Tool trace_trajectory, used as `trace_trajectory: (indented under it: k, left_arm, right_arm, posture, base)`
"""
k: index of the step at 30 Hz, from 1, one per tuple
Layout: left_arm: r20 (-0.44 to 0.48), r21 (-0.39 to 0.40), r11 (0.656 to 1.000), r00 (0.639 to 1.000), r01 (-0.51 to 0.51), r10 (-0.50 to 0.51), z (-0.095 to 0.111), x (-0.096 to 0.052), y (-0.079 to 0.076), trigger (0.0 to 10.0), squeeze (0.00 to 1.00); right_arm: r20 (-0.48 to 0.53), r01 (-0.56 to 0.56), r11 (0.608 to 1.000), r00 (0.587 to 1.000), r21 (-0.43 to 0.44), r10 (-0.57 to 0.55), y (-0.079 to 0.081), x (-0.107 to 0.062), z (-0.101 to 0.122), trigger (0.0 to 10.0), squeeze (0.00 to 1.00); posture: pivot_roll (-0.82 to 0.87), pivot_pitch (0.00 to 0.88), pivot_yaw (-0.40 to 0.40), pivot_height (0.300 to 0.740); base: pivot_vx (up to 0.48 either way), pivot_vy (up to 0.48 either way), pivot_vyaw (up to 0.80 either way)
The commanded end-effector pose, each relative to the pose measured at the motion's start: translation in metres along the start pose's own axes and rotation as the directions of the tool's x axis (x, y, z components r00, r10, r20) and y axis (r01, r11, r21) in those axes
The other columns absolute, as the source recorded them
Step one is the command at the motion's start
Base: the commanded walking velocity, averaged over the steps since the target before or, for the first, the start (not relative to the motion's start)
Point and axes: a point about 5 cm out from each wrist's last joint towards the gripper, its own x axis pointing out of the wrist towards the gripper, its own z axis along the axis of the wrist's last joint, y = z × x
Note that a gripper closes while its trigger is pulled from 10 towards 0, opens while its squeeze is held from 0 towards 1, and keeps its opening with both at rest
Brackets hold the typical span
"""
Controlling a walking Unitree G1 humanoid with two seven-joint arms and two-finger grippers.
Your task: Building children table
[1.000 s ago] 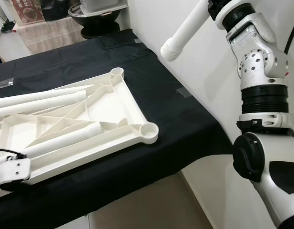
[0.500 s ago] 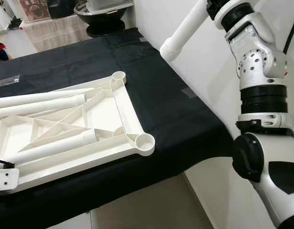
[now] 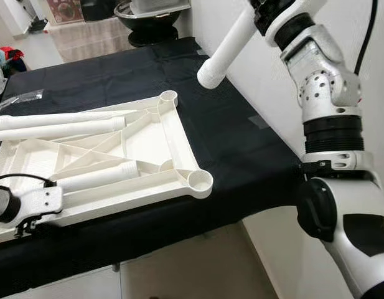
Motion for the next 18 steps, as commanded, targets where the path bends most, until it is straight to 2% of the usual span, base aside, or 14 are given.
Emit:
trace_trajectory:
  k: [1, 6, 7, 9, 10, 12, 13, 15, 16, 18]
  left_arm:
    - [0.023, -0.003, 1.0, 0.999, 0.031, -0.031, 0.006, 0.003, 0.001, 10.0, 0.0]
    - [0.088, 0.028, 0.992, 0.988, 0.126, -0.128, 0.037, -0.007, 0.012, 10.0, 0.0]
    - [0.088, 0.028, 0.992, 0.988, 0.126, -0.128, 0.037, -0.007, 0.012, 10.0, 0.0]
    - [0.148, 0.064, 0.989, 0.978, 0.136, -0.145, 0.06, -0.014, 0.019, 10.0, 0.0]
    - [0.148, 0.064, 0.989, 0.978, 0.136, -0.145, 0.06, -0.014, 0.019, 10.0, 0.0]
    - [0.201, 0.082, 0.99, 0.971, 0.114, -0.129, 0.077, -0.019, 0.025, 10.0, 0.0]
    - [0.201, 0.082, 0.99, 0.971, 0.114, -0.129, 0.077, -0.019, 0.025, 10.0, 0.0]
    - [0.312, 0.06, 0.997, 0.948, 0.048, -0.065, 0.099, -0.025, 0.037, 10.0, 0.0]
    - [0.312, 0.06, 0.997, 0.948, 0.048, -0.065, 0.099, -0.025, 0.037, 10.0, 0.0]
    - [0.414, 0.028, 1.0, 0.91, -0.006, -0.006, 0.118, -0.029, 0.046, 10.0, 0.0]
  right_arm:
    - [-0.007, -0.019, 1.0, 1.0, 0.006, 0.019, 0.004, 0.0, -0.002, 0.0, 0.0]
    - [-0.021, -0.026, 1.0, 0.999, 0.017, 0.026, 0.005, 0.0, -0.006, 0.0, 0.0]
    - [-0.021, -0.026, 1.0, 0.999, 0.017, 0.026, 0.005, 0.0, -0.006, 0.0, 0.0]
    - [-0.024, -0.029, 0.999, 0.999, 0.022, 0.03, 0.007, 0.001, -0.008, 0.0, 0.0]
    - [-0.024, -0.029, 0.999, 0.999, 0.022, 0.03, 0.007, 0.001, -0.008, 0.0, 0.0]
    - [-0.026, -0.031, 0.999, 0.999, 0.024, 0.032, 0.007, 0.001, -0.008, 0.0, 0.0]
    - [-0.026, -0.031, 0.999, 0.999, 0.024, 0.032, 0.007, 0.001, -0.008, 0.0, 0.0]
    - [-0.026, -0.034, 0.999, 0.999, 0.028, 0.034, 0.008, 0.001, -0.009, 0.0, 0.0]
    - [-0.026, -0.034, 0.999, 0.999, 0.028, 0.034, 0.008, 0.001, -0.009, 0.0, 0.0]
    - [-0.027, -0.037, 0.999, 0.999, 0.03, 0.037, 0.009, 0.001, -0.011, 0.0, 0.0]
  posture:
    - [0.1, 0.139, 0.003, 0.74]
    - [0.1, 0.139, 0.001, 0.74]
    - [0.1, 0.139, 0.001, 0.74]
    - [0.1, 0.137, 0.003, 0.74]
    - [0.1, 0.137, 0.003, 0.74]
    - [0.1, 0.137, 0.003, 0.74]
    - [0.1, 0.137, 0.003, 0.74]
    - [0.11, 0.135, 0.003, 0.74]
    - [0.11, 0.135, 0.003, 0.74]
    - [0.11, 0.128, 0.002, 0.74]
  base:
    - [0.0, 0.0, 0.0]
    - [0.0, 0.0, 0.0]
    - [0.0, 0.0, 0.0]
    - [0.0, 0.0, 0.0]
    - [0.0, 0.0, 0.0]
    - [0.0, 0.0, 0.0]
    - [0.0, 0.0, 0.0]
    - [0.0, 0.0, 0.0]
    - [0.0, 0.0, 0.0]
    - [0.0, 0.0, 0.0]
